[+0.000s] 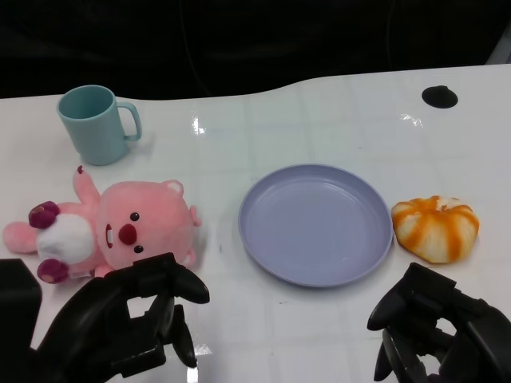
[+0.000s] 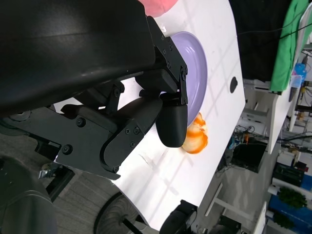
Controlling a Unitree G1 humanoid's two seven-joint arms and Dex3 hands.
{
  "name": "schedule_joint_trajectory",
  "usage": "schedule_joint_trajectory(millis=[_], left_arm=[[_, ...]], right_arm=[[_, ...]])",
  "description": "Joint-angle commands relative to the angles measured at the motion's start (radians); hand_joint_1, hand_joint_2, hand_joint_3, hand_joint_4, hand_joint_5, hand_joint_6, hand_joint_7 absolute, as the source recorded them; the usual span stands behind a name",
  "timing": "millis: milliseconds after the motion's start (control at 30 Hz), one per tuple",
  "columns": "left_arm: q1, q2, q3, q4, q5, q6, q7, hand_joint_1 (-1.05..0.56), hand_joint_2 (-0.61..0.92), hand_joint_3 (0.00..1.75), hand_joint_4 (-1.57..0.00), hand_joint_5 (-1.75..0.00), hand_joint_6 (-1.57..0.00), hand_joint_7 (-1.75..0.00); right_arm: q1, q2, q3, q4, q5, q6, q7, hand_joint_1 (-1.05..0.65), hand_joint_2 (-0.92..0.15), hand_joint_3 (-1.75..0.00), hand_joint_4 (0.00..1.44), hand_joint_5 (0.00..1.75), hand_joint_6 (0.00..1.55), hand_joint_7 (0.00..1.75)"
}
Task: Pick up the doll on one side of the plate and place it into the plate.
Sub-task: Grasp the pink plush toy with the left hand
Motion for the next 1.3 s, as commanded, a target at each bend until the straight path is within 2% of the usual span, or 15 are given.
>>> schedule_joint_trajectory(millis=[33, 200, 300, 367, 467, 533, 700, 1067, 1300], left_arm=[[-0.009, 0.0, 0.028, 0.017, -0.023, -0.049, -0.025, -0.25, 0.46, 1.11, -0.57, -1.48, -0.6, -1.08], [-0.02, 0.007, 0.047, 0.027, -0.027, -0.118, -0.046, -0.32, 0.61, 0.82, -0.5, -1.3, -0.54, -0.89], [-0.024, 0.031, 0.049, 0.033, 0.022, -0.208, -0.068, -0.43, 0.83, 0.34, -0.42, -1.13, -0.52, -0.62], [-0.028, 0.048, 0.049, 0.046, 0.065, -0.287, -0.085, -0.49, 0.9, 0.2, -0.35, -0.99, -0.48, -0.43], [-0.038, 0.074, 0.052, 0.061, 0.142, -0.391, -0.082, -0.57, 0.92, 0.15, -0.24, -0.84, -0.42, -0.23], [-0.045, 0.095, 0.052, 0.068, 0.21, -0.453, -0.065, -0.62, 0.92, 0.15, -0.16, -0.78, -0.36, -0.15], [-0.074, 0.149, 0.067, 0.07, 0.357, -0.549, -0.022, -0.65, 0.92, 0.12, -0.03, -0.68, -0.26, -0.07], [-0.13, 0.326, 0.085, 0.014, 0.725, -0.531, 0.048, -0.79, 0.92, 0.12, 0.0, -0.25, -0.12, 0.0], [-0.169, 0.386, 0.018, 0.022, 1.047, -0.472, 0.103, -0.77, 0.92, 0.06, 0.0, -0.19, -0.12, -0.02]], right_arm=[[-0.004, 0.002, 0.004, -0.003, -0.009, -0.012, -0.007, -0.23, -0.63, -1.13, 0.63, 1.75, 0.51, 1.53], [-0.004, 0.008, 0.014, -0.007, -0.016, -0.007, -0.014, -0.22, -0.62, -1.14, 0.63, 1.75, 0.51, 1.53], [-0.003, 0.01, 0.019, -0.009, -0.018, -0.004, -0.015, -0.22, -0.62, -1.14, 0.62, 1.75, 0.5, 1.54], [-0.003, 0.01, 0.02, -0.012, -0.015, 0.0, -0.016, -0.23, -0.62, -1.14, 0.62, 1.75, 0.5, 1.54], [-0.002, 0.011, 0.021, -0.013, -0.012, 0.002, -0.017, -0.23, -0.62, -1.13, 0.62, 1.75, 0.49, 1.53], [-0.003, 0.01, 0.019, -0.009, -0.009, -0.003, -0.015, -0.23, -0.62, -1.13, 0.62, 1.75, 0.49, 1.53], [-0.008, 0.007, 0.011, -0.006, -0.005, -0.005, -0.01, -0.24, -0.62, -1.12, 0.62, 1.75, 0.5, 1.54], [-0.008, 0.006, 0.006, -0.008, -0.003, 0.001, -0.009, -0.23, -0.63, -1.13, 0.63, 1.75, 0.5, 1.53], [-0.007, 0.007, 0.005, -0.006, -0.005, -0.001, -0.01, -0.23, -0.63, -1.13, 0.63, 1.75, 0.5, 1.53]])
